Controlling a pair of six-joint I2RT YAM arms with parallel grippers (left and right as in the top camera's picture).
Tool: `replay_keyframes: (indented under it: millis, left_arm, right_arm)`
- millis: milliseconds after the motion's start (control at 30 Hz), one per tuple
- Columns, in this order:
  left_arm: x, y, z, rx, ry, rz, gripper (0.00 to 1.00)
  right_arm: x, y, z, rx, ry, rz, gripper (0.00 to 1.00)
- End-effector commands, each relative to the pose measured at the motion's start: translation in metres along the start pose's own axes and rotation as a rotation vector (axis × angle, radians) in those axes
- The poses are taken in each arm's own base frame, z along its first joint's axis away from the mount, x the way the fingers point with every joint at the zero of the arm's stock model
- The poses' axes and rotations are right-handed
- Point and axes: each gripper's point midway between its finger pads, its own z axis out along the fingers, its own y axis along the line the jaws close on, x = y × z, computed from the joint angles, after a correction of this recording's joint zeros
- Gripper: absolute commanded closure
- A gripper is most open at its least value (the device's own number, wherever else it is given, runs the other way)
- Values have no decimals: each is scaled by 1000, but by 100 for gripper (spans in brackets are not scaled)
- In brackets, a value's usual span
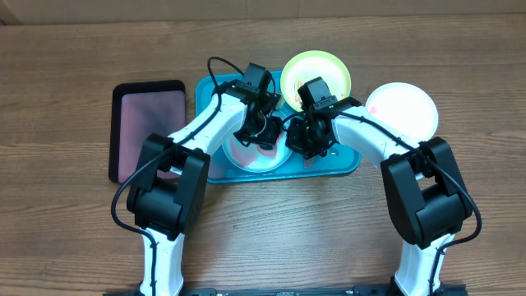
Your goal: Clean dirty plates on tray and stack at the side
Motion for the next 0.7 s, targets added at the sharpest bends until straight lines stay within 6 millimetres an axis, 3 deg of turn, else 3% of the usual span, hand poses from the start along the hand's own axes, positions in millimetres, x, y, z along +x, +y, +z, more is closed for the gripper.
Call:
replay_keyframes:
  millis: [0,67,133,267,367,533,667]
  left_arm:
    - [10,-21,9,140,37,111,96]
    - [6,-18,9,125,21,115,96]
    - [-2,-2,10,34,-7,46,96]
    - [-16,64,-2,-317,-112,-236,96]
    - [-19,102,-19,-512,-186,-360,96]
    - [-4,147,-50,-778,-250,-520,96]
    - [15,157,-60,-871,-213,-562,96]
  right_arm:
    - [2,6,1,-9,6,-29,96]
    - [3,5,1,-8,7,-29,96]
    - [3,5,1,-6,10,-28,96]
    - [4,4,1,-3,13,-37,96]
    - [5,3,1,-1,16,-38,96]
    - [5,3,1,-1,16,-40,96]
    - [5,3,1,-1,16,-40,96]
